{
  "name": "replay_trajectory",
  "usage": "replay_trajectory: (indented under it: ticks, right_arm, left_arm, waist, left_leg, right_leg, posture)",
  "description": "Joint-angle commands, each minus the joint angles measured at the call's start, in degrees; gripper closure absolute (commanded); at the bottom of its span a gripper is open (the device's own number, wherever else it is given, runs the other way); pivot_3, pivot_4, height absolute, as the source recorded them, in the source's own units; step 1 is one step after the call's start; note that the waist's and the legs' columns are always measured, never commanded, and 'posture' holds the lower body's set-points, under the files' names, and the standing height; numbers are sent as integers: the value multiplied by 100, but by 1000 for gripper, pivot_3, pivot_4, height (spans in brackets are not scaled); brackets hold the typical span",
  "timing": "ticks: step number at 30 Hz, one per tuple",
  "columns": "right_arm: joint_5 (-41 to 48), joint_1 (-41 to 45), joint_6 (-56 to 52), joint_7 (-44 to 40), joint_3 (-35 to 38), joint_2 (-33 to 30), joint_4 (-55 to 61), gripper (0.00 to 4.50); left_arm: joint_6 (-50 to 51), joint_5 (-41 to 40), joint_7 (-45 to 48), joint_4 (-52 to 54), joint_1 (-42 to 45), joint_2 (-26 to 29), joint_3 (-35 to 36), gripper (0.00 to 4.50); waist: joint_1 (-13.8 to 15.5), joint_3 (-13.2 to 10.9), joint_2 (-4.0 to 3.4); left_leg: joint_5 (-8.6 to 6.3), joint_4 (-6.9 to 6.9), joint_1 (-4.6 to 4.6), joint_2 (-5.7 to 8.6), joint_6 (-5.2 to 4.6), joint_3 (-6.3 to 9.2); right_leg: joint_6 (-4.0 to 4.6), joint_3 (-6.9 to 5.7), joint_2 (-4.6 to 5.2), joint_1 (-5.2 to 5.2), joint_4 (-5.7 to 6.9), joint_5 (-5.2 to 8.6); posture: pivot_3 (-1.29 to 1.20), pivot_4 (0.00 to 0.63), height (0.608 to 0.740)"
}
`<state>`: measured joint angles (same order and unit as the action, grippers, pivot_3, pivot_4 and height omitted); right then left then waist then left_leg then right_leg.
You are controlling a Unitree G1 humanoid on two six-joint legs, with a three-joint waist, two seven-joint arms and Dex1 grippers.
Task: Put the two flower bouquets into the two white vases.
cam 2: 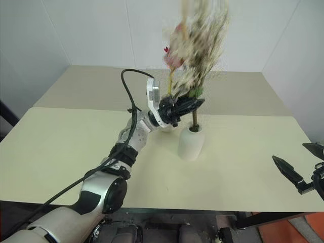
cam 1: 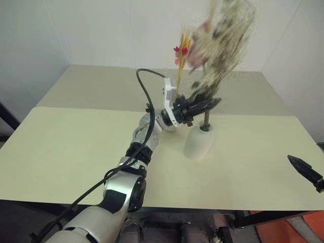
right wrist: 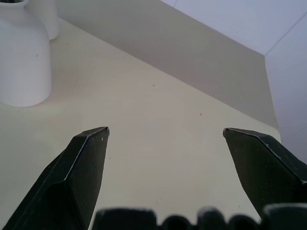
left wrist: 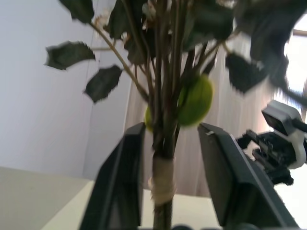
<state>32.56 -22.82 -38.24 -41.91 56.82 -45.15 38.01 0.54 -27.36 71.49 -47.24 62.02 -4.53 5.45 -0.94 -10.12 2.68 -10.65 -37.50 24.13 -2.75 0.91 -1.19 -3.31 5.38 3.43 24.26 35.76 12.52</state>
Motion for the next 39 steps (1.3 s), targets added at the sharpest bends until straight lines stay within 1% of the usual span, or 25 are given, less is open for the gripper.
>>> replay_trajectory:
  ticks: [1,3,5,6,7,9,11,16,19,23,25,29,32,34,36,39]
  right_arm:
    - [-84,42,166,7,69,-87,0,0]
    - [-114,60,217,1,29,-88,-28,0]
    - [-140,115,248,22,-65,-106,-56,0]
    - [-147,137,255,27,-95,-116,-74,0]
    - [-158,171,266,31,-137,-128,-88,0]
    - [-195,236,287,30,-208,-157,-142,0]
    - [-222,282,306,19,-256,-182,-198,0]
    - [-288,395,350,-26,-358,-234,-371,0]
    - [-326,442,371,-56,-396,-259,-431,0]
    - [-267,440,352,-141,-319,-273,-445,0]
    - [-257,418,491,-287,-268,-268,-504,0]
    - [-285,465,1242,-780,-281,-231,-768,0]
    - [-301,624,1490,-957,-414,-367,-1089,0]
    - [-299,865,1563,-1051,-629,-529,-1403,0]
    - [-334,1138,1596,-1126,-904,-726,-1736,0]
    - [-461,1510,1520,-1131,-1303,-1044,-2169,0]
  left_arm:
    - [-7,193,148,374,45,189,-205,1416]
    - [37,287,93,361,55,320,-258,877]
    - [-146,667,-42,266,66,516,-466,125]
    - [-222,795,-82,234,70,572,-540,14]
    - [-266,960,-44,240,66,706,-657,14]
    - [-163,993,242,376,52,959,-728,14]
    - [96,823,538,524,68,1159,-672,14]
    - [200,684,984,596,182,1814,-455,14]
    - [96,721,1382,820,21,2432,-413,14]
    - [-48,769,1298,1168,-347,3337,-138,14]
    - [72,608,1179,1559,-677,3813,176,14]
    - [588,170,747,2933,-1785,4698,1008,14]
    - [990,-114,476,3769,-2574,5136,1496,14]
    - [1207,-261,320,4322,-3190,5405,1868,14]
    - [1383,-394,144,4787,-3689,5570,2218,14]
    - [1571,-534,-80,5256,-4186,5753,2598,14]
  waist:
    - [-4,0,0]
    - [-15,1,-2]
    - [-19,2,-3]
    - [-18,2,-3]
    - [-16,2,-3]
    - [-9,2,-4]
    - [-16,3,-5]
    - [-24,3,-7]
    - [-28,4,-8]
    - [-91,5,-11]
    - [-117,6,-12]
    - [-169,6,-12]
    - [-153,6,-11]
    - [-144,6,-11]
    - [-147,7,-11]
    - [-130,6,-10]
  left_leg:
    - [0,0,0,0,0,0]
    - [0,0,-1,0,0,0]
    - [0,1,-3,0,0,0]
    - [0,1,-3,0,0,0]
    - [0,1,-3,0,0,0]
    - [0,0,-3,0,0,0]
    - [0,2,-1,0,0,0]
    - [0,5,-2,-1,0,1]
    - [0,5,-2,-1,0,0]
    - [0,13,-8,-5,0,0]
    - [0,16,-9,-7,-1,0]
    - [0,17,-11,-12,-1,-1]
    - [0,17,-16,-14,0,-3]
    - [0,17,-26,-15,0,-8]
    - [0,17,-36,-18,0,-11]
    - [0,20,-38,-21,0,-16]
  right_leg:
    - [0,0,0,0,0,0]
    - [0,0,0,0,0,0]
    - [0,1,0,-2,0,0]
    - [0,1,0,-1,0,0]
    - [0,0,0,-2,0,0]
    - [0,1,0,-3,0,0]
    - [-1,1,0,1,1,-1]
    - [-4,0,0,2,3,-2]
    - [-4,-1,0,2,4,-2]
    - [-15,0,-1,2,7,-9]
    - [-17,-2,-1,3,9,-10]
    - [-23,-4,-1,2,12,-13]
    - [-20,-7,1,-2,14,-11]
    - [9,-5,5,-9,13,5]
    - [12,-6,7,-15,13,6]
    - [17,-7,8,-12,14,6]
  posture:
    - [0,150,740]
    - [0,150,740]
    - [0,150,740]
    - [0,150,740]
    - [0,150,740]
    - [0,150,740]
    - [0,150,740]
    - [0,150,740]
    - [0,150,740]
    - [0,150,740]
    - [0,150,740]
    - [0,150,740]
    - [0,150,740]
    - [0,150,740]
    - [0,150,740]
    - [0,150,740]
